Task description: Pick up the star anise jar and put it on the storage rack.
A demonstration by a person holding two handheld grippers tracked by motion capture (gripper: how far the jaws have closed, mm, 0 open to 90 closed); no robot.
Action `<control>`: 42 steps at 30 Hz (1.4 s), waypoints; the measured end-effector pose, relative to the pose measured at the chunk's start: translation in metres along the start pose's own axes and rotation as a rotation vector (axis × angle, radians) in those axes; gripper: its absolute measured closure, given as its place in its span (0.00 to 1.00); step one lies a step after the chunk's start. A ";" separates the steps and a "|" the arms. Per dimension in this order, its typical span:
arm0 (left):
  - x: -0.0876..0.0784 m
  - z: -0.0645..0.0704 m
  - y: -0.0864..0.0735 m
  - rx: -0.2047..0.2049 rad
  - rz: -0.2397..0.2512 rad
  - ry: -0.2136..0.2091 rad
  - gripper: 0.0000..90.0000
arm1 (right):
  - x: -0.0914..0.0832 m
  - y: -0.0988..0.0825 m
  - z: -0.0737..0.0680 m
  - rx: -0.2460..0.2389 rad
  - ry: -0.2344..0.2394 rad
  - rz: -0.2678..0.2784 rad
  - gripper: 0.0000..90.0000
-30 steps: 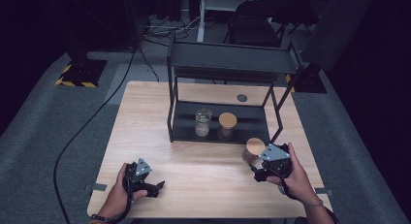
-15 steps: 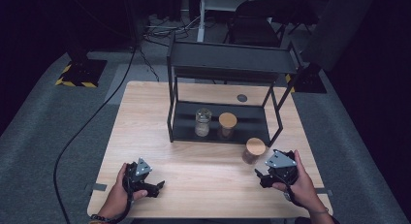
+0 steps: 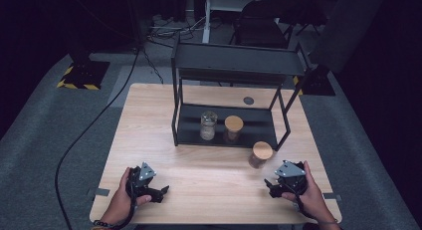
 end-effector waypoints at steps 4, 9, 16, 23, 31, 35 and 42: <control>0.000 0.000 0.000 0.000 0.000 0.000 0.00 | 0.002 -0.009 0.003 0.019 0.005 -0.005 0.04; 0.000 0.000 0.000 0.000 0.000 0.000 0.00 | 0.005 -0.018 0.006 0.047 0.011 -0.012 0.04; 0.000 0.000 0.000 0.000 0.000 0.000 0.00 | 0.006 -0.025 0.010 0.078 0.019 -0.007 0.04; 0.000 0.000 0.000 0.000 0.000 0.000 0.00 | 0.008 -0.034 0.016 0.118 0.032 -0.003 0.03; 0.000 0.000 0.000 0.000 0.000 0.000 0.00 | 0.006 -0.047 0.024 0.216 0.107 0.027 0.01; 0.000 0.000 0.000 0.000 0.000 0.000 0.00 | 0.007 -0.055 0.030 0.267 0.149 0.053 0.00; 0.000 0.000 0.000 0.000 0.000 0.000 0.00 | 0.007 -0.058 0.034 0.282 0.180 0.057 0.00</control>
Point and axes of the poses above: each handheld gripper's, and its own axes: x roughly forward along the jaws, y roughly out of its top, z roughly to its right, the point moved 4 cm from there along x, roughly forward along the jaws, and after that the axes turned 8 degrees about y, right-handed, at the moved point
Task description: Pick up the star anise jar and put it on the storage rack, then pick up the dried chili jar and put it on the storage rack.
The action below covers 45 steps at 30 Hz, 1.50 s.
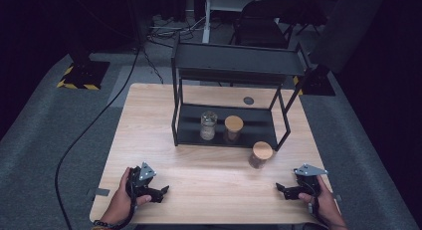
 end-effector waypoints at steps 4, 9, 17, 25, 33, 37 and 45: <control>0.000 0.000 0.000 0.000 0.000 0.000 0.00 | 0.000 0.000 0.000 0.001 0.000 0.000 0.00; 0.000 0.000 0.000 0.000 0.000 0.000 0.00 | 0.000 0.000 0.000 0.004 -0.001 0.000 0.00; 0.000 0.000 0.000 0.000 0.000 0.000 0.00 | 0.000 0.000 0.000 0.004 -0.001 0.000 0.00; 0.000 0.000 0.000 0.001 0.000 0.000 0.00 | 0.000 0.000 0.000 0.004 -0.002 0.000 0.00; 0.000 0.000 0.000 0.000 -0.001 0.000 0.00 | 0.000 0.000 0.000 0.003 -0.002 0.000 0.00; 0.000 0.000 0.000 0.000 0.000 0.000 0.00 | 0.000 0.000 0.000 0.004 -0.002 0.000 0.00; 0.000 0.000 0.000 0.000 0.000 0.000 0.00 | 0.000 0.000 0.000 0.004 -0.002 0.000 0.00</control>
Point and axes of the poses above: each handheld gripper's, and its own axes: x roughly forward along the jaws, y roughly out of its top, z roughly to its right, the point moved 4 cm from there along x, roughly forward along the jaws, and after that the axes turned 8 degrees about y, right-handed, at the moved point
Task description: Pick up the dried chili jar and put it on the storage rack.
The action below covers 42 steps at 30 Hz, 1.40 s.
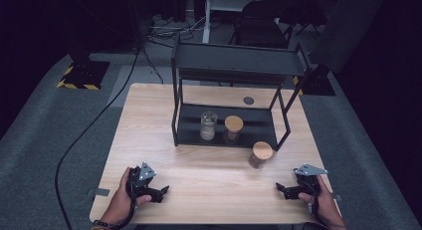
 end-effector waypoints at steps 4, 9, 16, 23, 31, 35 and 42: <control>0.000 0.000 0.000 0.000 0.000 0.000 0.00 | -0.001 0.001 -0.001 -0.007 -0.021 -0.008 0.00; 0.000 0.000 0.000 0.001 -0.001 0.000 0.00 | -0.003 0.003 -0.002 -0.018 -0.037 -0.031 0.01; 0.000 0.000 0.000 0.001 0.000 0.000 0.00 | -0.009 0.010 -0.007 -0.022 -0.057 -0.039 0.01; 0.000 0.000 0.000 0.001 -0.001 0.000 0.00 | -0.013 0.020 -0.012 -0.035 -0.064 -0.045 0.01; 0.000 0.000 0.000 0.000 0.000 0.000 0.00 | -0.017 0.028 -0.015 -0.049 -0.089 -0.062 0.01; 0.000 0.000 0.000 0.000 0.000 0.000 0.00 | -0.017 0.031 -0.017 -0.069 -0.098 -0.073 0.01; 0.000 0.000 0.000 0.001 0.000 0.000 0.00 | -0.015 0.040 -0.023 -0.098 -0.089 -0.090 0.01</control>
Point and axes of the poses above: each handheld gripper's, and its own axes: x roughly forward along the jaws, y roughly out of its top, z roughly to its right, the point moved 4 cm from there along x, roughly forward along the jaws, and after that the axes turned 8 degrees about y, right-handed, at the moved point
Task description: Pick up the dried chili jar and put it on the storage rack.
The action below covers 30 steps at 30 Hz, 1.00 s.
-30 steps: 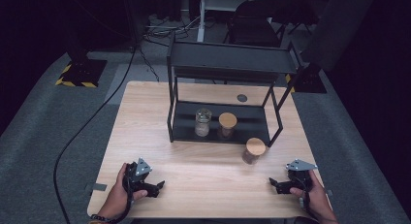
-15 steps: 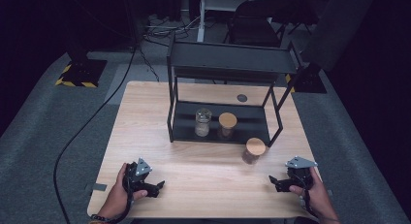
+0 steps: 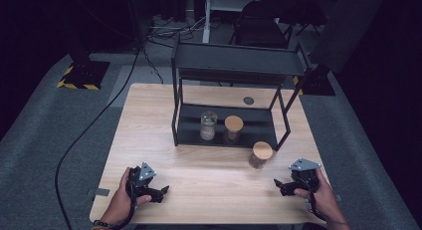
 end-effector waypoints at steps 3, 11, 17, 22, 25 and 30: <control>0.000 0.000 0.000 0.000 0.000 0.000 0.00 | 0.001 0.005 -0.002 -0.008 0.002 0.000 0.01; 0.000 0.000 0.000 -0.001 0.000 0.000 0.00 | 0.006 0.018 -0.007 -0.029 0.020 0.000 0.01; 0.000 0.000 0.000 0.000 0.000 0.000 0.00 | 0.011 0.029 -0.011 -0.043 0.036 0.000 0.01; 0.000 0.000 0.000 0.000 0.000 0.000 0.00 | 0.016 0.035 -0.013 -0.047 0.040 -0.004 0.01; 0.000 0.000 0.000 0.000 0.000 0.000 0.00 | 0.018 0.039 -0.012 -0.039 0.039 0.001 0.02; 0.000 0.000 0.000 0.000 0.000 0.000 0.00 | 0.022 0.046 -0.012 -0.033 0.048 0.006 0.02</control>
Point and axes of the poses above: each handheld gripper's, and its own axes: x roughly forward along the jaws, y roughly out of its top, z roughly to its right, the point moved 4 cm from there along x, roughly forward along the jaws, and after that the axes turned 8 degrees about y, right-handed, at the moved point
